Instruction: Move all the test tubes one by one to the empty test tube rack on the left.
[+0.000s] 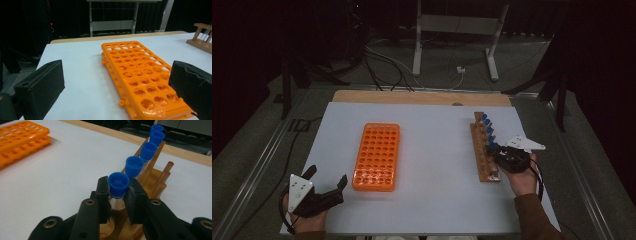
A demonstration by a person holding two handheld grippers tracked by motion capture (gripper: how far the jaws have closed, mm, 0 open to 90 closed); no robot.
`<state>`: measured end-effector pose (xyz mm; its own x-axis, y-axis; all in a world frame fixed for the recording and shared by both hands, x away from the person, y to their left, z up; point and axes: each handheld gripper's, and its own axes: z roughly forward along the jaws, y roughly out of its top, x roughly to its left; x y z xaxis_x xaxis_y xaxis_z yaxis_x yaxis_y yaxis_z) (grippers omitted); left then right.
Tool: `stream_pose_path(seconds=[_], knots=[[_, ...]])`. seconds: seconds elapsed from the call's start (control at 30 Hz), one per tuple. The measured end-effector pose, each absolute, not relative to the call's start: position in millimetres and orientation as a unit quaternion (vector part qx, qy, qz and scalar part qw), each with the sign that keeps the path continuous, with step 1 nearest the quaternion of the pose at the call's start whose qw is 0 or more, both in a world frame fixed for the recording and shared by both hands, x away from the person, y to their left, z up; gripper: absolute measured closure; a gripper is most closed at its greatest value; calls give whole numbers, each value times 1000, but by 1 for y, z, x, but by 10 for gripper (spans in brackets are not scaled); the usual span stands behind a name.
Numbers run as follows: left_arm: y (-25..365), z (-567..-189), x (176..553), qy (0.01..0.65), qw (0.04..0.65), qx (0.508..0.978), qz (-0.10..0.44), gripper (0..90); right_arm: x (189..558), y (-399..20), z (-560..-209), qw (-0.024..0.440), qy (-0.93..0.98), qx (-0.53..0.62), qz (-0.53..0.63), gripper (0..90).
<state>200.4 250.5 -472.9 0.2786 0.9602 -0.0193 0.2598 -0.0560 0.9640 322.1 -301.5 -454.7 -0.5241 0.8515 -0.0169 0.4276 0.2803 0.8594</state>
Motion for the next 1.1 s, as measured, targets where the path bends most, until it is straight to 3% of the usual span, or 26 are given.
stream_pose_path(seconds=[0.6, 1.1], knots=[[250, -473, 201, 482, 490, 633, 356, 13, 325, -298, -457, 258, 761, 431, 411, 766], [246, -477, 206, 482, 471, 654, 344, 13, 319, -299, -426, 258, 756, 427, 425, 768]])
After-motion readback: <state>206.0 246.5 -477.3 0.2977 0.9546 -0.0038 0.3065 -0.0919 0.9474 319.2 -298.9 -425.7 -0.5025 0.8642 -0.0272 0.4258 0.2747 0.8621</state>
